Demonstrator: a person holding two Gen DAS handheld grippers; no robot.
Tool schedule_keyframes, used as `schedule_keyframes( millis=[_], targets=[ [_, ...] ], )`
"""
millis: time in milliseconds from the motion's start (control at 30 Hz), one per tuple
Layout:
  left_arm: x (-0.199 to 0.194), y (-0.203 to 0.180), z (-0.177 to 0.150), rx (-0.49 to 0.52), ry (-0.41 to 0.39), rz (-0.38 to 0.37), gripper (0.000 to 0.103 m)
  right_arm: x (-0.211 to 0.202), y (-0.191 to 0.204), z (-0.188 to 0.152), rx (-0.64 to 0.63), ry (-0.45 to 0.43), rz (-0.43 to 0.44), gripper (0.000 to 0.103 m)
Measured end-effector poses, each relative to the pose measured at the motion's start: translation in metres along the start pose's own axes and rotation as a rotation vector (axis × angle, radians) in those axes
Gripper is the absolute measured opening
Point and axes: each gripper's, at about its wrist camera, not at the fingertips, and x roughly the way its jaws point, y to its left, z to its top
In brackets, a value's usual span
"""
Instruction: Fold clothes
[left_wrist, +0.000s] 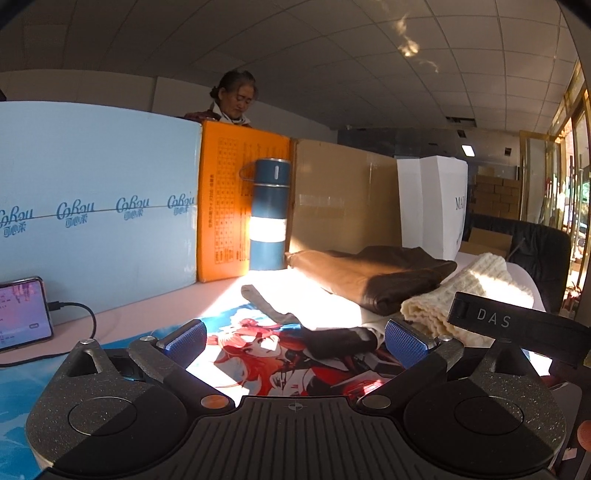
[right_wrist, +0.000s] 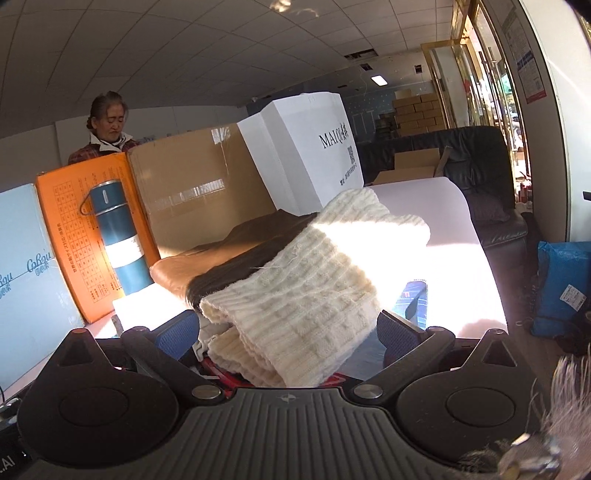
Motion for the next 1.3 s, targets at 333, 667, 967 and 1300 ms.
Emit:
schedule_keyframes(
  millis=[333,667,967,1300],
  targets=[
    [-0.0002,-0.0016,-0.0002,0.012,-0.001,0.0,0.103,0.0076,-0.0032,-0.0026,0.009,0.045,-0.018,0.103],
    [-0.0008,-0.0013,-0.0002,0.015,0.0,-0.001,0.103,0.0077,-0.004,-0.0014,0.013,0.042,-0.005,0.103],
    [-0.0002,-0.0018,-0.0003,0.017,0.001,-0.002,0.103,0.0071,-0.0039,-0.0013,0.014,0.039,-0.001,0.103],
    [0.0001,-0.0021,0.0002,0.019,0.001,-0.002,0.103,0.0062,-0.0045,-0.0017,0.016,0.038,0.0,0.103]
  ],
)
